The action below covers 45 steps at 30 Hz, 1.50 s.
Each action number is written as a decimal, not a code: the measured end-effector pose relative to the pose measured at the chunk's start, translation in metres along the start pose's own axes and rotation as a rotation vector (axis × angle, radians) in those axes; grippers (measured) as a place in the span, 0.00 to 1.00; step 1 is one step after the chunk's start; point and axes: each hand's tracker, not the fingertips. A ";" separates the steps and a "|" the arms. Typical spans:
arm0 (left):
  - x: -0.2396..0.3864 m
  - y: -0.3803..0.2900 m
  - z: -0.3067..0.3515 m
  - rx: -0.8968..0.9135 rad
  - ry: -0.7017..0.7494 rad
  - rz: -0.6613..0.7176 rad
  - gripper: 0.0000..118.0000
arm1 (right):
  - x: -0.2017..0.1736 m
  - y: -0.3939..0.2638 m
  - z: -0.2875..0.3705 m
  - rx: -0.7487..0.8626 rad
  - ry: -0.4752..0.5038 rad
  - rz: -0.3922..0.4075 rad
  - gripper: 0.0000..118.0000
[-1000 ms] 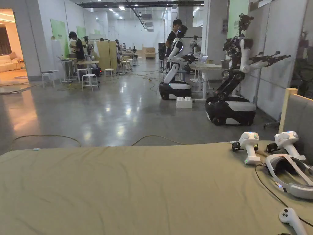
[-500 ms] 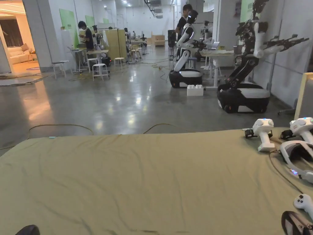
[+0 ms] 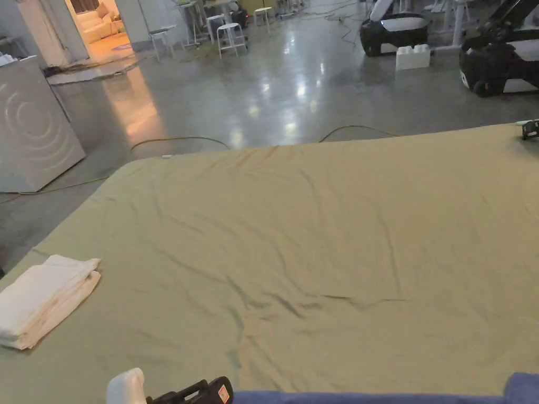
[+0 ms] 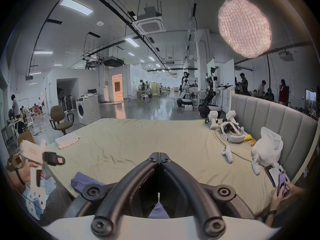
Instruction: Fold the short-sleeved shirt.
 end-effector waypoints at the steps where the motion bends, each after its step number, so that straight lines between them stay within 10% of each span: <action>1: -0.015 -0.002 -0.011 -0.003 0.002 0.051 0.91 | 0.002 -0.002 -0.001 -0.018 0.005 -0.019 0.00; 12: -0.083 -0.026 -0.066 -0.077 -0.100 0.350 0.88 | 0.022 -0.022 -0.004 -0.103 -0.015 -0.158 0.00; 14: -0.084 -0.025 -0.068 -0.049 -0.126 0.386 0.69 | 0.023 -0.023 -0.006 -0.112 -0.003 -0.173 0.00; 16: -0.092 -0.026 -0.073 -0.033 -0.149 0.478 0.16 | 0.023 -0.023 -0.007 -0.120 0.013 -0.178 0.00; 17: -0.093 -0.027 -0.078 -0.043 -0.119 0.509 0.13 | 0.022 -0.023 -0.007 -0.121 0.014 -0.178 0.00; 29: -0.100 -0.015 -0.047 0.063 -0.163 0.568 0.09 | 0.018 -0.027 -0.012 -0.170 0.019 -0.210 0.00; 38: -0.077 0.055 0.033 0.133 0.045 0.285 0.09 | 0.017 -0.030 -0.014 -0.185 0.051 -0.228 0.00; 45: 0.035 -0.001 -0.049 -0.002 -0.286 0.323 0.09 | 0.014 -0.021 -0.005 -0.175 0.078 -0.273 0.00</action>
